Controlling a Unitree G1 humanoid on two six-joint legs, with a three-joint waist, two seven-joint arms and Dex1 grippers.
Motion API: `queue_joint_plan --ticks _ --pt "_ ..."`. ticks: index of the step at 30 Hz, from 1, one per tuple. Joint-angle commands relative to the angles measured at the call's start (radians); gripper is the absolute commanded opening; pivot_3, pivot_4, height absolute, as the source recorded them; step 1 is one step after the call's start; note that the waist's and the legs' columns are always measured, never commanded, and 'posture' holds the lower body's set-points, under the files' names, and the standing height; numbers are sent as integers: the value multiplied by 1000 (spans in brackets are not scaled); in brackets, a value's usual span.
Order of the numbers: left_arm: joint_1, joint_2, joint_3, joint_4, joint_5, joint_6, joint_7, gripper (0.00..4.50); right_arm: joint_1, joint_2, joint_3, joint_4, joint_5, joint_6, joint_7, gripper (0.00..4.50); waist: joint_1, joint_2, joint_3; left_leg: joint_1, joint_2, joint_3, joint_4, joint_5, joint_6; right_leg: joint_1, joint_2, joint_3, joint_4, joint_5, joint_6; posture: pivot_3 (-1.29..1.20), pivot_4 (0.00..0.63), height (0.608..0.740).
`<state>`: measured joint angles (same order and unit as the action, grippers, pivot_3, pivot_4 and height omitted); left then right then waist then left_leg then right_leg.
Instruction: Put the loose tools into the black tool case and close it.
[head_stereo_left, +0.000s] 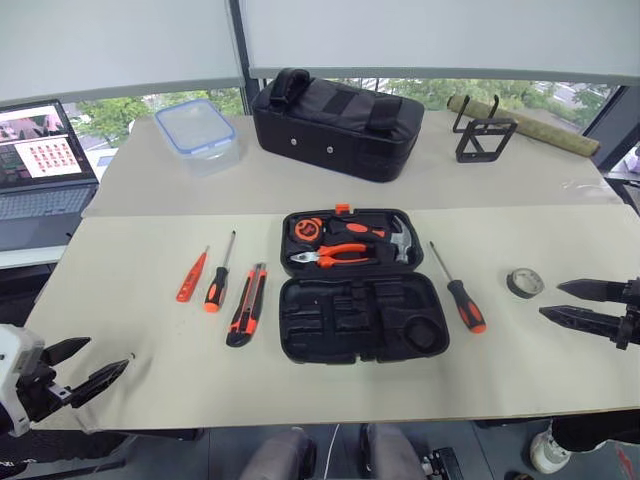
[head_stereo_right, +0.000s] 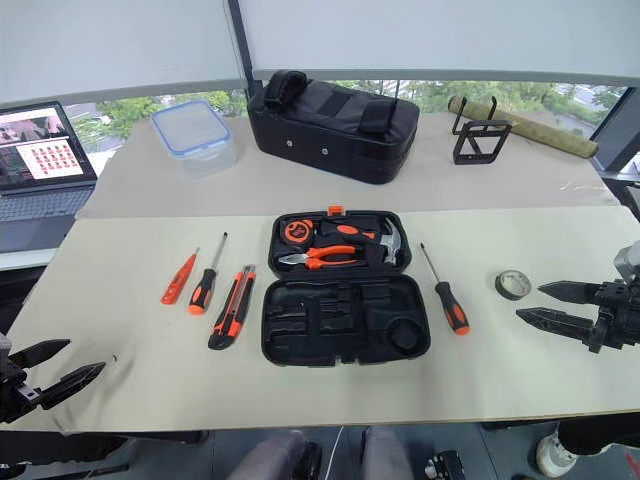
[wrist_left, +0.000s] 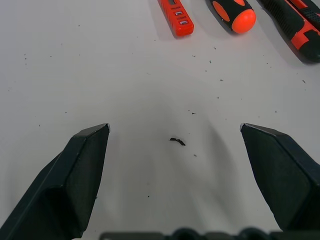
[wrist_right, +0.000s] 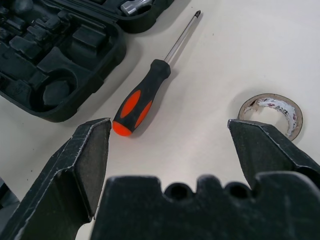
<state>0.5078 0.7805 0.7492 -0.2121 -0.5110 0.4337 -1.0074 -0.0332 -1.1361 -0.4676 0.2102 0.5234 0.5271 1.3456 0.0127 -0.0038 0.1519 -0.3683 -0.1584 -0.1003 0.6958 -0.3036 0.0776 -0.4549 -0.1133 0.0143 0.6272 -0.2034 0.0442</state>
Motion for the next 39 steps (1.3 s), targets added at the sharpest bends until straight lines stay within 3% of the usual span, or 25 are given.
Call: queue_joint_plan --ticks 1,9,16,24,32,33,39 --pt "-19 10 -4 -13 17 -7 33 4500 17 -3 -51 -9 1 -26 1 4334 0 0 0 0 0 0 0 0 0 0 0 0 0 0 0 0 150 717" --pt "-301 60 -123 -252 -140 463 329 4500 -68 55 -61 -322 123 81 -145 4334 8 0 0 0 0 0 3 1 -1 0 1 0 2 1 0 0 150 717" --pt "-649 6 -262 -295 -232 870 601 4500 -106 125 42 -596 205 126 -226 4334 5 -1 0 0 0 -1 2 1 -3 -1 2 -1 3 2 0 0 150 717" --pt "-845 -102 -482 -201 -109 933 767 4500 -145 242 176 -726 249 138 -331 4334 6 -3 1 0 -1 -1 5 2 -3 0 2 -1 3 2 0 0 150 717" --pt "-867 -181 -591 -89 -22 878 785 4500 -148 275 205 -756 260 140 -391 4334 9 -3 1 0 -1 -1 5 2 -3 -1 2 -1 4 2 0 0 150 717" --pt "-863 -193 -594 -80 -20 874 781 3979 -146 275 207 -758 261 138 -394 4500 9 -3 0 0 -1 -1 5 2 -3 -1 2 -1 4 2 0 0 150 717" --pt "-869 -208 -581 -59 13 838 772 1861 -151 275 214 -757 263 137 -406 4500 26 -3 0 0 -1 -1 7 3 -4 0 2 -1 5 3 0 0 150 717"
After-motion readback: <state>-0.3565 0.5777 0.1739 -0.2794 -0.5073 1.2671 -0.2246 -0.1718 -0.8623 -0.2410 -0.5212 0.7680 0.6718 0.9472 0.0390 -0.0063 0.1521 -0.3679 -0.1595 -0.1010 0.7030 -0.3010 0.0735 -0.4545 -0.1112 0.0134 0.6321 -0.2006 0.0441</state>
